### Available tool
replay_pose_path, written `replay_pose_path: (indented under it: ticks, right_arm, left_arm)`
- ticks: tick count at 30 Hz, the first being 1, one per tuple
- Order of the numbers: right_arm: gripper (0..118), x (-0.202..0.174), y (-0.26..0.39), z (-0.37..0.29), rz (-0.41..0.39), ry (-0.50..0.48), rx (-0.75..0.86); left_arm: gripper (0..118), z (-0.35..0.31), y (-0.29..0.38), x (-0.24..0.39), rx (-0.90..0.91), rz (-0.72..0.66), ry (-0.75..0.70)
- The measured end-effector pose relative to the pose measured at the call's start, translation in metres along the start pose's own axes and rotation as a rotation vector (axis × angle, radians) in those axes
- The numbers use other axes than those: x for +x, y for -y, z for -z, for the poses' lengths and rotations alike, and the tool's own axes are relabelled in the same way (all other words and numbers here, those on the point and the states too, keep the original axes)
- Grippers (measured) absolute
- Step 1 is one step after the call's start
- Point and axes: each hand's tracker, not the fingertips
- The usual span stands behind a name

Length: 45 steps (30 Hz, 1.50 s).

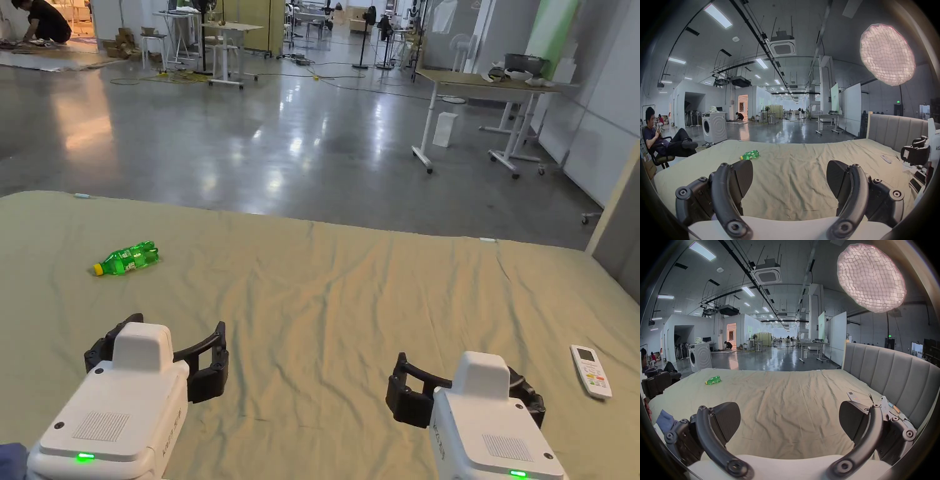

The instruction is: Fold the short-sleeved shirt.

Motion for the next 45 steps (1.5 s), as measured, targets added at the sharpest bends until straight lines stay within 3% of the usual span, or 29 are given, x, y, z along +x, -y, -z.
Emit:
replay_pose_path:
  ticks: [13, 14, 29, 45]
  right_arm:
    - [118, 0.001, -0.01, 0.004, 0.076, 0.07, -0.104]
    - [118, 0.002, -0.005, 0.008, 0.109, 0.075, -0.143]
    - [118, 0.007, 0.001, 0.017, 0.074, 0.066, -0.155]
    - [118, 0.012, -0.003, 0.013, 0.099, 0.053, -0.152]
  left_arm:
    - [94, 0.004, 0.013, 0.001, -0.031, 0.013, -0.001]
    - [94, 0.004, 0.013, 0.001, -0.034, 0.008, 0.001]
    - [97, 0.005, 0.002, 0.0, -0.047, 0.025, 0.0]
    - [99, 0.006, 0.004, 0.003, -0.036, 0.041, 0.003]
